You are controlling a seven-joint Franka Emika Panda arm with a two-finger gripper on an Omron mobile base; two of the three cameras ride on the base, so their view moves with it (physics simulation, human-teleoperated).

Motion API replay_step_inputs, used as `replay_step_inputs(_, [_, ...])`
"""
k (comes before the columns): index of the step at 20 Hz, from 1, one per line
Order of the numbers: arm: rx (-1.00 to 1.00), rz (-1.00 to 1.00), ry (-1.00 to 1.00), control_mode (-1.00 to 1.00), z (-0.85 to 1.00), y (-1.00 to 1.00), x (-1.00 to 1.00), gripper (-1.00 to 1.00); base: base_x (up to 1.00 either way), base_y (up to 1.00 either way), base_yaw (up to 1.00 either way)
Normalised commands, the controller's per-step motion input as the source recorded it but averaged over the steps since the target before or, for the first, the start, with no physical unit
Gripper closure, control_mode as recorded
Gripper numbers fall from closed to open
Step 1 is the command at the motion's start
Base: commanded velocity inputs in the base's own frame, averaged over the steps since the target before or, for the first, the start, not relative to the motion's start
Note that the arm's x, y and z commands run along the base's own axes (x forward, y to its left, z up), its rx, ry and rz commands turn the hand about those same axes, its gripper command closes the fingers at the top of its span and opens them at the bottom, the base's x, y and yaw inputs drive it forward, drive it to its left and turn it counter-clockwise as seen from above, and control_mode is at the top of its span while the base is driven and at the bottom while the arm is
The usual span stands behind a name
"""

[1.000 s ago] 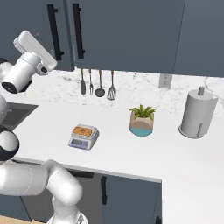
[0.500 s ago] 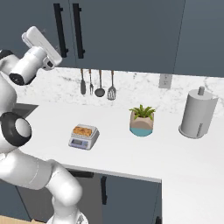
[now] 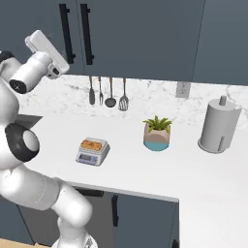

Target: Pick the bar and place it on the digital scale for weighing, and close the cabinet.

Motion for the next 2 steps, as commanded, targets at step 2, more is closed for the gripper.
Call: replay_step_inputs(2, [0.00, 0.00, 0.00, -1.00, -0.70, 0.00, 0.37, -1.00, 0.00, 0.00, 0.00])
